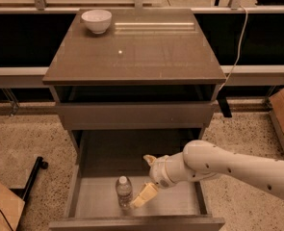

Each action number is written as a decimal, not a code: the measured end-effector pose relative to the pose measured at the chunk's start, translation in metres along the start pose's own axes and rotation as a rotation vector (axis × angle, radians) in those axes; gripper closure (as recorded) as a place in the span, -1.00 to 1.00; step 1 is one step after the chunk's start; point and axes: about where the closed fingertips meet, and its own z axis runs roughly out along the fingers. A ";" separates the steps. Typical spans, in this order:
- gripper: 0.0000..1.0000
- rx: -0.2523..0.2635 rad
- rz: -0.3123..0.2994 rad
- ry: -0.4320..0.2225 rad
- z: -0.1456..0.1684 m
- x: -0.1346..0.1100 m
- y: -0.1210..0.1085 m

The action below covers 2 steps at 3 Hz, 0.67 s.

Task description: Pick water bottle from middle drawer and place on counter

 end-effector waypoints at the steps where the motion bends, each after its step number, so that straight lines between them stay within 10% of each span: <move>1: -1.00 -0.009 0.028 -0.110 0.029 0.004 -0.005; 2: -1.00 -0.036 0.081 -0.211 0.057 0.014 -0.009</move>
Offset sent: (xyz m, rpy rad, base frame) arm 0.0165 0.0395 -0.0822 0.3465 0.0612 -0.0931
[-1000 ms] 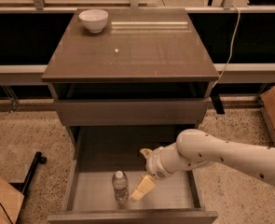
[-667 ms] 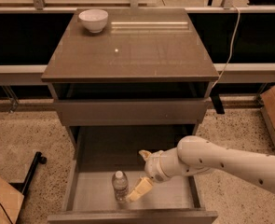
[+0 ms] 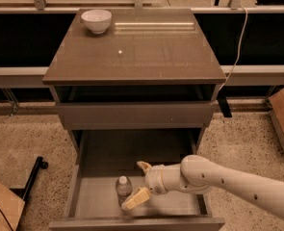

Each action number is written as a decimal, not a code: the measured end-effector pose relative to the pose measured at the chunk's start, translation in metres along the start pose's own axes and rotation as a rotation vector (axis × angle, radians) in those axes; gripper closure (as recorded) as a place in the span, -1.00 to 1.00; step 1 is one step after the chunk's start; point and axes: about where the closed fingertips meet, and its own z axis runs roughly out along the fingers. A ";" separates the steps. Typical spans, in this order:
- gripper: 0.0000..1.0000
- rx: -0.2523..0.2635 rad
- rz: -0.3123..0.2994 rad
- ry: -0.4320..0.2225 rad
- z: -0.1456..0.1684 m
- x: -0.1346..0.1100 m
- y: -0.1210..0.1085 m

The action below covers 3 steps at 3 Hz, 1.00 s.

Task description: Pick water bottle from middle drawer and place on counter

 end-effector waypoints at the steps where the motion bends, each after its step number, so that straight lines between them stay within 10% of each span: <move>1: -0.96 -0.083 0.049 -0.049 0.042 0.014 0.007; 3: -0.05 -0.135 0.063 -0.078 0.065 0.016 0.015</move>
Offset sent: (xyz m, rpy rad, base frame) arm -0.0104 0.0588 -0.0600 0.1430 0.1266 0.0706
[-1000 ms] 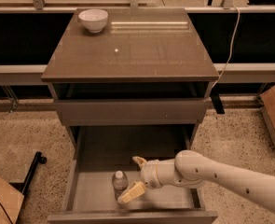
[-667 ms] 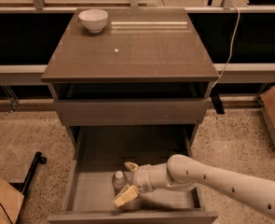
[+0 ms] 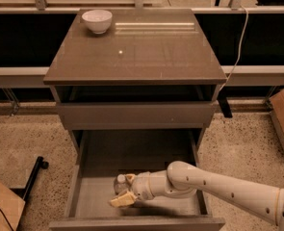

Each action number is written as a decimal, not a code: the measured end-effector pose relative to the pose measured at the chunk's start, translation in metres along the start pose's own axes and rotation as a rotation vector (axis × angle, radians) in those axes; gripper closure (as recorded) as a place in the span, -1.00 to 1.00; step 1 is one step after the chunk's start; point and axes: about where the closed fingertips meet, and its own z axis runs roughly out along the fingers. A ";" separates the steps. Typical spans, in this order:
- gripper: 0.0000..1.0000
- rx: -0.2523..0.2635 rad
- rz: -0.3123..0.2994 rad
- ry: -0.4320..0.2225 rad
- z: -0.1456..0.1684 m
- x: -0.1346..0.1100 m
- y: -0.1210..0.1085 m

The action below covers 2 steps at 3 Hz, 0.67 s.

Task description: Pick water bottle from middle drawer and place on counter

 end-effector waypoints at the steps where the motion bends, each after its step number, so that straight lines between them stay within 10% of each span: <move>1: 0.41 0.009 -0.050 -0.013 -0.010 -0.019 0.007; 2: 0.98 0.022 -0.142 -0.046 -0.058 -0.072 0.026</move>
Offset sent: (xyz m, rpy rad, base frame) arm 0.0074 -0.0427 0.1516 0.0434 -0.2413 0.0286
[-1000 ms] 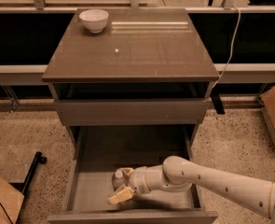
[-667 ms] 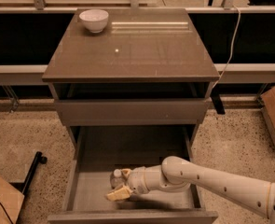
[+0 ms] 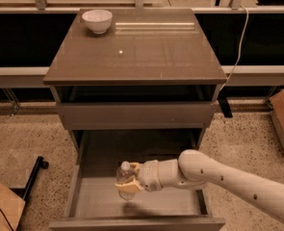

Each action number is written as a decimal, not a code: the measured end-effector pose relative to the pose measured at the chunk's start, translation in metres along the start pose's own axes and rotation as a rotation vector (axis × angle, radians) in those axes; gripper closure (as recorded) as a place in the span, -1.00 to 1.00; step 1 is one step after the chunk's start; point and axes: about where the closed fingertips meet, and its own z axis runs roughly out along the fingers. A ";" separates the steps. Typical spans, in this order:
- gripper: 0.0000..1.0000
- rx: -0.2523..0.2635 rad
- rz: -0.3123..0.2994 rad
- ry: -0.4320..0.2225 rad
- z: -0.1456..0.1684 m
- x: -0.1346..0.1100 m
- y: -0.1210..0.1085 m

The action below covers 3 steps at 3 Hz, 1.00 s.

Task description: Pick water bottle from middle drawer and place on counter

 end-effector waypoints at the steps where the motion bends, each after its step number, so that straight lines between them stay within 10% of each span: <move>1: 1.00 0.058 -0.096 0.035 -0.068 -0.070 0.004; 3: 1.00 0.197 -0.254 0.204 -0.192 -0.233 -0.018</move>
Offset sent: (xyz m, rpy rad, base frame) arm 0.0555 -0.1206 0.3144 -0.2473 -0.3251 -0.0513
